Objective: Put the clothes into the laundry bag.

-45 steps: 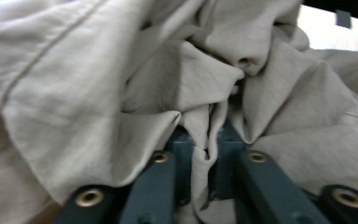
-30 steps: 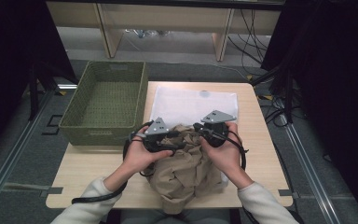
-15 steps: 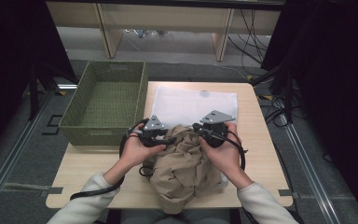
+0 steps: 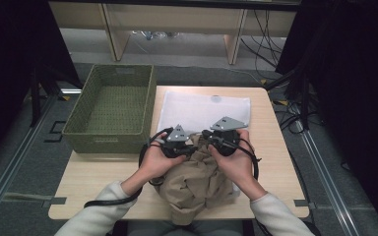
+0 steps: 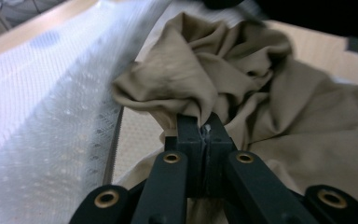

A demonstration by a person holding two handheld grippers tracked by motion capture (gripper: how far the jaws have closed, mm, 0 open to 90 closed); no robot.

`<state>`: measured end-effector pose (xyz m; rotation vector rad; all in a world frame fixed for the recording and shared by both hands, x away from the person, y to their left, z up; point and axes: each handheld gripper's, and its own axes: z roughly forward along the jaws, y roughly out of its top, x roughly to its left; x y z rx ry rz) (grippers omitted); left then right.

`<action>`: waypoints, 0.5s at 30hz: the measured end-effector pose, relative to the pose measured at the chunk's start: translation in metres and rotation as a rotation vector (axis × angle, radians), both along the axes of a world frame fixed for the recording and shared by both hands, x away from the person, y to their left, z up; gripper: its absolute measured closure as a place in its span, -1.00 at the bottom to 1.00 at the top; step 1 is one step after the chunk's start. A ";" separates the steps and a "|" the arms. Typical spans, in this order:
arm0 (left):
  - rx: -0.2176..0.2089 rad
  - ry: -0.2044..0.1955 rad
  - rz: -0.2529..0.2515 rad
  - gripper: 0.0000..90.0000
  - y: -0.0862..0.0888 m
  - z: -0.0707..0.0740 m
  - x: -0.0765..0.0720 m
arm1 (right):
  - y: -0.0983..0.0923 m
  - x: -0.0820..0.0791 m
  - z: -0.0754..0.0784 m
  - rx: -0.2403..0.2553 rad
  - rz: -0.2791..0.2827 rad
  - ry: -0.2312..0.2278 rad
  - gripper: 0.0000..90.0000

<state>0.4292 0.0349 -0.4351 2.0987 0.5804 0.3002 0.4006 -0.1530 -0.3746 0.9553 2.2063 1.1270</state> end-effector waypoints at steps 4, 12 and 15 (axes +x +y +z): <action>0.090 0.003 0.064 0.96 -0.001 -0.012 0.015 | 0.003 -0.004 0.002 0.010 0.009 0.013 0.99; 0.041 0.025 0.101 0.78 0.010 -0.012 0.015 | 0.001 -0.001 -0.001 -0.014 0.016 0.002 0.99; 0.012 0.014 0.097 0.59 0.017 -0.006 0.008 | 0.000 0.000 -0.002 -0.011 0.003 0.016 0.99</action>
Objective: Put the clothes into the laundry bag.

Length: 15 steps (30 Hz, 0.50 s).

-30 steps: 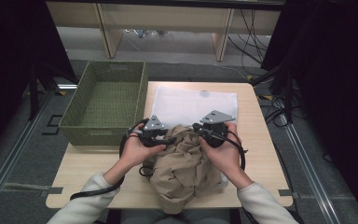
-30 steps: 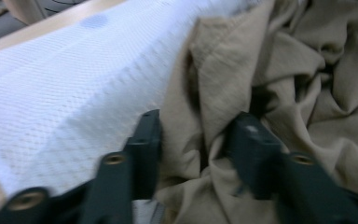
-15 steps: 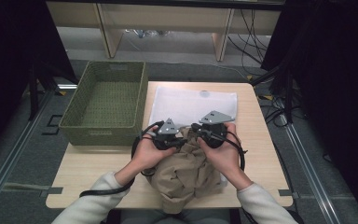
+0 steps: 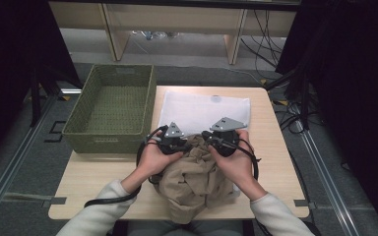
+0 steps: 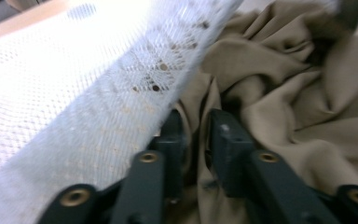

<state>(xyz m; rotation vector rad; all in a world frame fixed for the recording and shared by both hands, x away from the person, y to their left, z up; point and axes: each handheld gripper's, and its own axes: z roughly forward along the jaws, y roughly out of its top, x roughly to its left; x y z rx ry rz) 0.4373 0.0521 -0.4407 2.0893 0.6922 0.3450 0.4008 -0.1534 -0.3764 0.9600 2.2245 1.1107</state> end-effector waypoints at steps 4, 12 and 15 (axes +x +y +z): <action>-0.048 -0.043 -0.007 0.30 0.012 0.014 -0.015 | -0.001 0.002 -0.001 -0.003 -0.002 -0.007 0.99; -0.136 -0.011 -0.045 -0.05 0.028 0.027 -0.042 | -0.002 0.001 0.000 0.006 -0.019 0.012 0.99; -0.137 0.020 -0.086 -0.13 0.027 0.026 -0.052 | -0.002 0.002 0.000 -0.001 -0.013 0.005 0.99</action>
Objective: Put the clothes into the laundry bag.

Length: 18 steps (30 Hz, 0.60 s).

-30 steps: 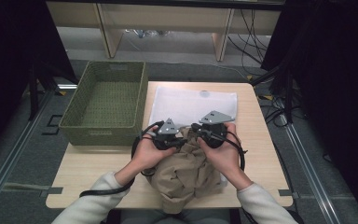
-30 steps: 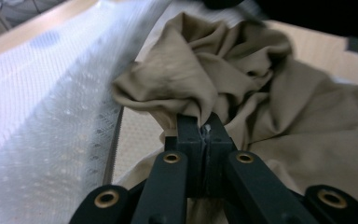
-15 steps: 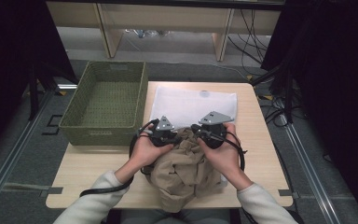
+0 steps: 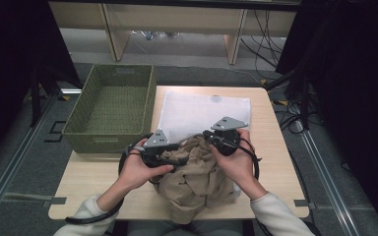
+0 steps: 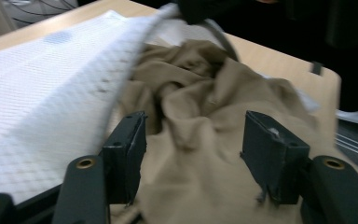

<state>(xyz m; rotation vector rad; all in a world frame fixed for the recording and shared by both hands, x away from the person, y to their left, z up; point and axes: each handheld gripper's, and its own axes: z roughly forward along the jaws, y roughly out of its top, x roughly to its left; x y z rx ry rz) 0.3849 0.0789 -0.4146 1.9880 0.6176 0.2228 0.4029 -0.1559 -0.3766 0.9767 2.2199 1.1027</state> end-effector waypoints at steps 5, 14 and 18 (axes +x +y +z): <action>0.011 -0.003 -0.049 -0.17 -0.010 0.000 -0.009 | 0.001 0.000 0.000 -0.004 0.004 -0.003 0.99; 0.004 -0.016 -0.076 -0.19 -0.016 0.015 -0.015 | 0.000 -0.001 0.002 0.003 0.002 -0.002 0.99; 0.027 -0.023 -0.111 -0.29 -0.020 0.011 -0.021 | -0.001 0.000 0.002 -0.003 -0.004 -0.020 0.99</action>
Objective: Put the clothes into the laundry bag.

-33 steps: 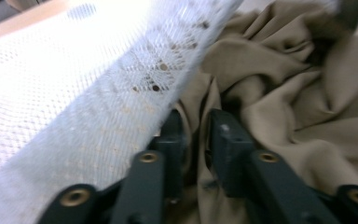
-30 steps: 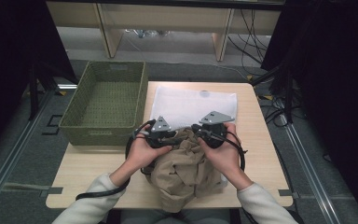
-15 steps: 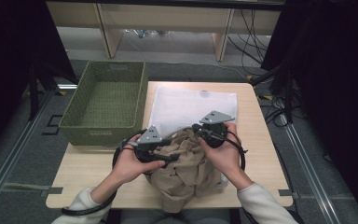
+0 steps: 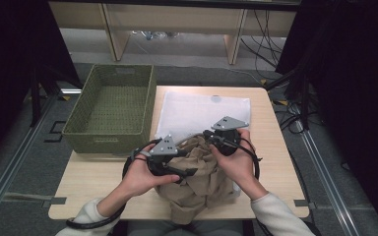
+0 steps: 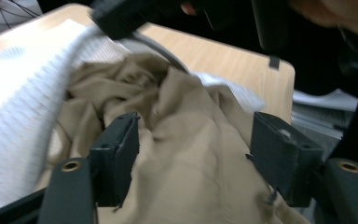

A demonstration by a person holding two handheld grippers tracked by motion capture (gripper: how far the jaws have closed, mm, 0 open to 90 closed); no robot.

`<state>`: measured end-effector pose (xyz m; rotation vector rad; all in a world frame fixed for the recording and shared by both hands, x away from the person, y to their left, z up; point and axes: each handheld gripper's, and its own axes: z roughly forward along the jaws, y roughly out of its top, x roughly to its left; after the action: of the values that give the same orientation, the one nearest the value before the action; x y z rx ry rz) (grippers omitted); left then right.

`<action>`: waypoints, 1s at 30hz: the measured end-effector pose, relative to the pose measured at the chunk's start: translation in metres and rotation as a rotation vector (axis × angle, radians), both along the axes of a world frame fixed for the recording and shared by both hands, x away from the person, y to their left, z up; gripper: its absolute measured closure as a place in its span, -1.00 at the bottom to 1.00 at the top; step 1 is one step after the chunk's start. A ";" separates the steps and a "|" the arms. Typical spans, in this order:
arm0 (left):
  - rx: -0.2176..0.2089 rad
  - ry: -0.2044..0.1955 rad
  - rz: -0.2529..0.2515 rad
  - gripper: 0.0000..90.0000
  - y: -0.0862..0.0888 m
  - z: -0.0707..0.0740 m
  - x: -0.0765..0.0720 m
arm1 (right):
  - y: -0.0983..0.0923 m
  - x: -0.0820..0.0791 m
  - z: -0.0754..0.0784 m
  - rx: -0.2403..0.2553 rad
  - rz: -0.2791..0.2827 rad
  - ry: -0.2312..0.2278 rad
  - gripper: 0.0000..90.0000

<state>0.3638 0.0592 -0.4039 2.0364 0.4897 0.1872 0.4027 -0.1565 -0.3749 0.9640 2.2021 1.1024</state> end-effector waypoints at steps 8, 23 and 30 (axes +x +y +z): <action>0.256 -0.057 0.013 -0.43 -0.027 -0.041 0.004 | 0.001 0.000 -0.002 -0.002 0.010 0.022 0.99; 0.351 -0.040 0.082 0.56 -0.043 -0.066 0.025 | 0.003 0.000 -0.005 -0.010 0.009 0.049 0.98; 0.225 0.028 0.146 0.85 -0.035 -0.053 0.033 | 0.003 -0.001 -0.002 -0.003 0.026 0.048 0.99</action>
<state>0.3963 0.0237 -0.4573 2.2250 0.6604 0.3141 0.4014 -0.1535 -0.3768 0.9727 2.2606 1.0974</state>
